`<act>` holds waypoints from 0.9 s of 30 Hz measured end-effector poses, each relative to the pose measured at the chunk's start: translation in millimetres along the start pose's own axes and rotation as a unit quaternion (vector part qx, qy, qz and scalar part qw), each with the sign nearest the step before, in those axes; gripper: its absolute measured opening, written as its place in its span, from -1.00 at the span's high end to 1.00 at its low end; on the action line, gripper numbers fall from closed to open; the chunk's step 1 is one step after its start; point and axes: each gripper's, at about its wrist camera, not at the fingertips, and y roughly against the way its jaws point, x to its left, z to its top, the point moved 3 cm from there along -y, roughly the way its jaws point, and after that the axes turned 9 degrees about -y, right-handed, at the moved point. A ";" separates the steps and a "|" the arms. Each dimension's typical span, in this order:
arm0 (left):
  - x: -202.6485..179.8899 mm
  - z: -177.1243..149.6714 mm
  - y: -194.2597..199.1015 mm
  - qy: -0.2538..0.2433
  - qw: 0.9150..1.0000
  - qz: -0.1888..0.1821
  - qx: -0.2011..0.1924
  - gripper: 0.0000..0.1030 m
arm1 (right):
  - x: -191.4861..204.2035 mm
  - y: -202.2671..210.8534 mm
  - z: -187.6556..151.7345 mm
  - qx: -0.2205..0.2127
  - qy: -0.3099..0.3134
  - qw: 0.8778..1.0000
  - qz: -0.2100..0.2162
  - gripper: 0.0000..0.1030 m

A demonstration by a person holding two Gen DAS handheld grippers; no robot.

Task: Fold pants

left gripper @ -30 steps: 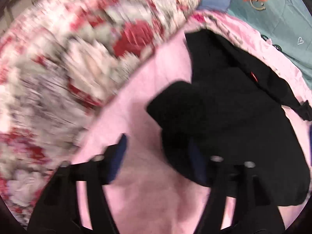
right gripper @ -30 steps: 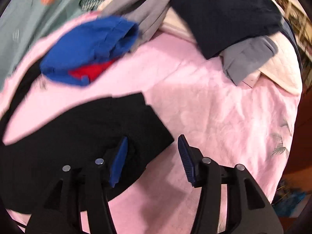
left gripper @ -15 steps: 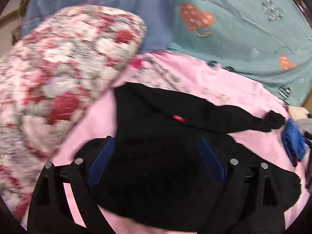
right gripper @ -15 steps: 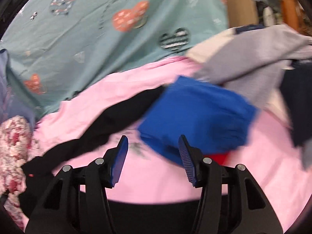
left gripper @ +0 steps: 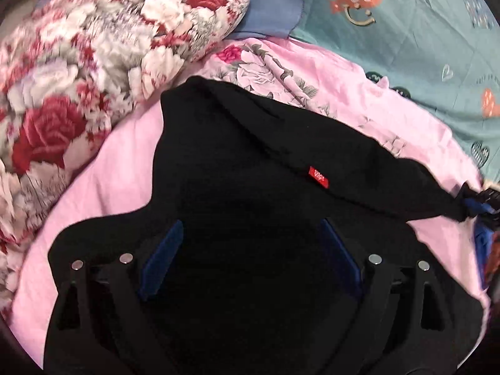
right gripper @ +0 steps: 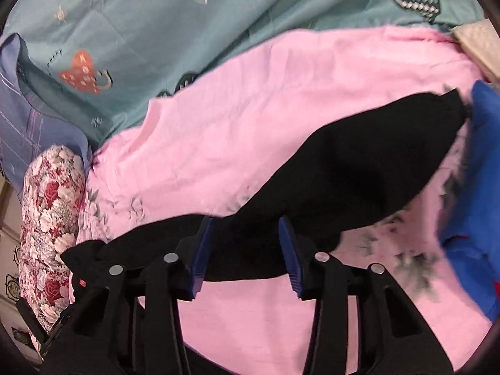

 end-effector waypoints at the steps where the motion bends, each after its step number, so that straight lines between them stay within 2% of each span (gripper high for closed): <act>1: -1.2 -0.5 0.8 0.000 1.000 0.003 -0.004 -0.74 | 4.2 -2.2 -2.3 0.003 0.007 1.000 -0.001 0.32; 3: -7.8 -2.6 -0.4 -0.020 1.000 0.017 -0.001 -0.74 | 8.9 -16.2 -1.0 0.023 0.016 0.999 -0.032 0.47; 5: -13.4 -4.9 -3.9 -0.038 0.999 0.027 0.005 -0.74 | 6.2 -29.7 0.2 0.051 -0.002 0.998 -0.043 0.57; 6: -14.6 -5.7 -4.2 -0.040 0.999 0.030 0.006 -0.74 | 3.7 -33.9 2.2 0.060 -0.012 0.997 -0.053 0.87; 7: -15.4 -5.5 -5.1 -0.042 0.999 0.032 0.006 -0.74 | 3.0 -33.5 5.6 0.064 -0.026 0.997 -0.044 0.92; 9: -15.5 -5.4 -4.6 -0.039 0.999 0.030 0.006 -0.74 | 5.7 -21.6 18.1 0.063 -0.064 0.996 0.015 0.95; 10: -15.7 -5.4 -4.4 -0.037 0.999 0.027 0.006 -0.74 | 8.3 -8.9 32.6 0.041 -0.093 0.993 0.067 0.95; 12: -15.4 -5.1 -3.7 -0.033 0.999 0.022 0.006 -0.74 | 7.8 2.9 56.8 0.002 -0.149 0.981 0.125 0.95; 13: -15.5 -5.1 -3.4 -0.033 0.999 0.023 0.005 -0.74 | 8.7 3.8 68.3 -0.015 -0.167 0.976 0.137 0.95; 14: -15.3 -5.2 -3.3 -0.034 0.999 0.025 0.004 -0.74 | 12.4 1.2 79.4 -0.034 -0.165 0.978 0.125 0.95; 16: -13.3 -5.6 -3.0 -0.034 0.999 0.030 0.002 -0.74 | 18.0 -10.4 91.1 -0.056 -0.148 0.986 0.054 0.95; 17: -13.0 -5.2 -2.5 -0.031 0.999 0.027 0.001 -0.74 | 19.3 -16.2 94.8 -0.078 -0.137 0.988 0.004 0.85; 18: -12.9 -5.1 -2.0 -0.030 0.999 0.025 0.001 -0.74 | 21.0 -20.5 95.6 -0.091 -0.119 0.988 -0.035 0.57; 20: -11.9 -4.2 0.3 -0.027 0.999 0.024 -0.001 -0.74 | 24.4 -30.5 93.5 -0.084 -0.065 0.989 -0.105 -0.14; 22: -10.1 -3.2 3.0 -0.020 1.000 0.019 -0.004 -0.74 | 23.9 -21.4 86.1 -0.095 -0.048 0.987 -0.120 -0.13; 24: -7.5 -2.0 5.7 -0.011 1.000 0.014 -0.005 -0.74 | 32.7 -0.5 73.5 -0.105 -0.032 0.991 -0.076 -0.13; 26: -6.0 -1.6 6.8 -0.007 1.000 0.009 -0.004 -0.74 | 44.8 13.6 51.7 -0.072 0.005 0.997 -0.032 -0.13; 27: -4.9 -1.3 7.5 -0.004 1.000 0.008 -0.005 -0.74 | 50.6 15.4 41.3 -0.064 0.022 0.997 -0.033 -0.13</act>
